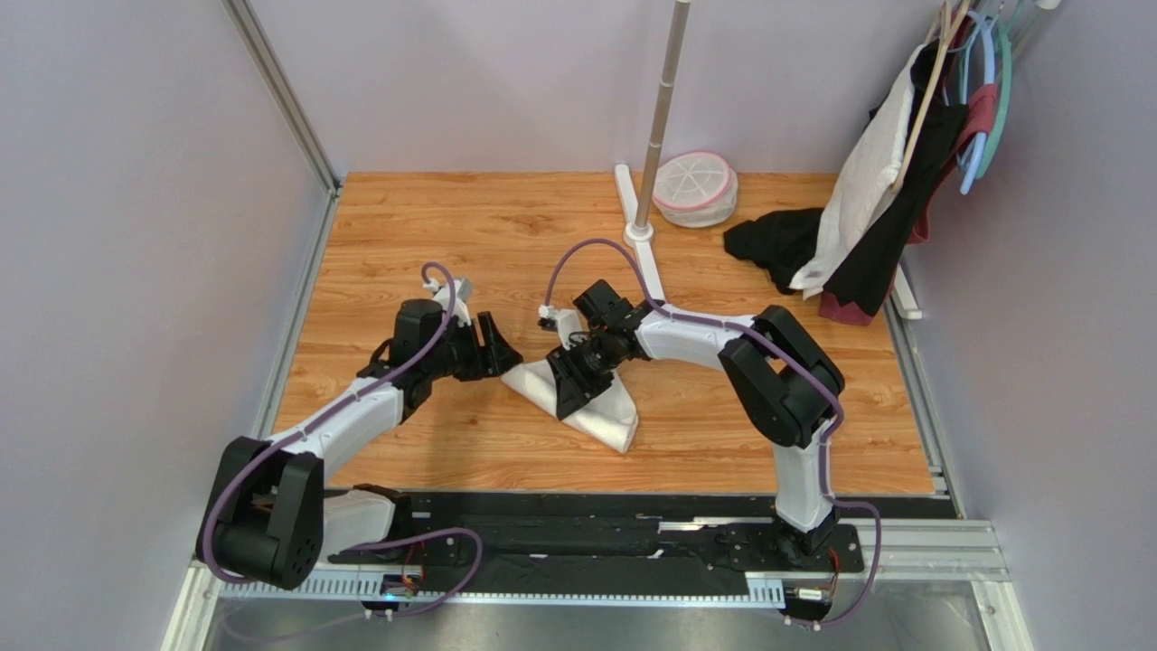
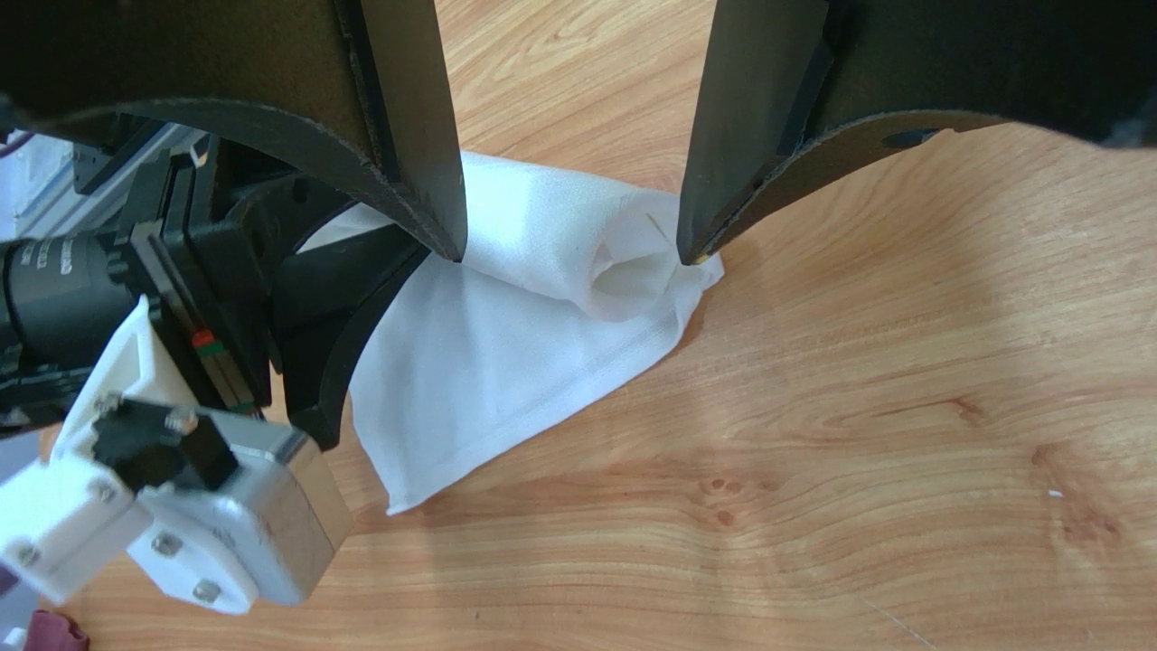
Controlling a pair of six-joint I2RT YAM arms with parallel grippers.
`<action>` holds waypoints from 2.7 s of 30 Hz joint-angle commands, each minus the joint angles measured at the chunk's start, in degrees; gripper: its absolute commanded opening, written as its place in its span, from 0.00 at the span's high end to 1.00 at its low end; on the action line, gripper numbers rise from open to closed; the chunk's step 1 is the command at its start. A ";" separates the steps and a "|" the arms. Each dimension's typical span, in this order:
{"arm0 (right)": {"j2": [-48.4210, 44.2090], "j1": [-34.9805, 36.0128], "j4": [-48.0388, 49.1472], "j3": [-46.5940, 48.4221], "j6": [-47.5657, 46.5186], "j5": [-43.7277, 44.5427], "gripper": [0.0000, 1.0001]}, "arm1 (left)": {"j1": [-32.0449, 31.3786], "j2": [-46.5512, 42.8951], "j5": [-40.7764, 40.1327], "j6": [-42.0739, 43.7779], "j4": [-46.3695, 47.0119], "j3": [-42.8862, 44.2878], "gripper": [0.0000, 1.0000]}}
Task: Fold the napkin, place the utensils inside, and roll it up
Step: Roll the napkin with the utensil
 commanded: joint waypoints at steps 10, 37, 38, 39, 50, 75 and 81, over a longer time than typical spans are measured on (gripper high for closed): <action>5.37 -1.71 -4.08 2.12 0.80 -6.19 0.55 | 0.19 8.01 3.03 0.47 12.01 -1.79 0.37; -20.02 5.13 -8.56 -2.09 -0.08 11.73 0.43 | 0.19 16.37 3.55 -1.82 12.11 1.55 1.00; -19.76 6.19 -8.12 -2.88 1.14 11.82 0.43 | 0.19 16.28 3.03 -1.82 12.02 1.73 1.00; -19.59 8.11 -6.03 -3.49 2.37 11.82 0.43 | 0.19 16.20 2.85 -1.91 11.85 1.73 1.00; -11.52 18.94 3.92 -3.24 9.68 8.31 0.43 | 0.37 8.38 -4.26 -1.56 4.91 4.36 0.78; -9.30 14.90 4.19 -4.20 8.45 18.51 0.44 | 0.81 -13.68 -1.46 -0.50 0.86 -9.34 0.36; -8.69 12.97 4.89 -4.64 8.45 17.10 0.44 | 0.81 -11.77 0.12 -0.94 3.84 -11.10 0.34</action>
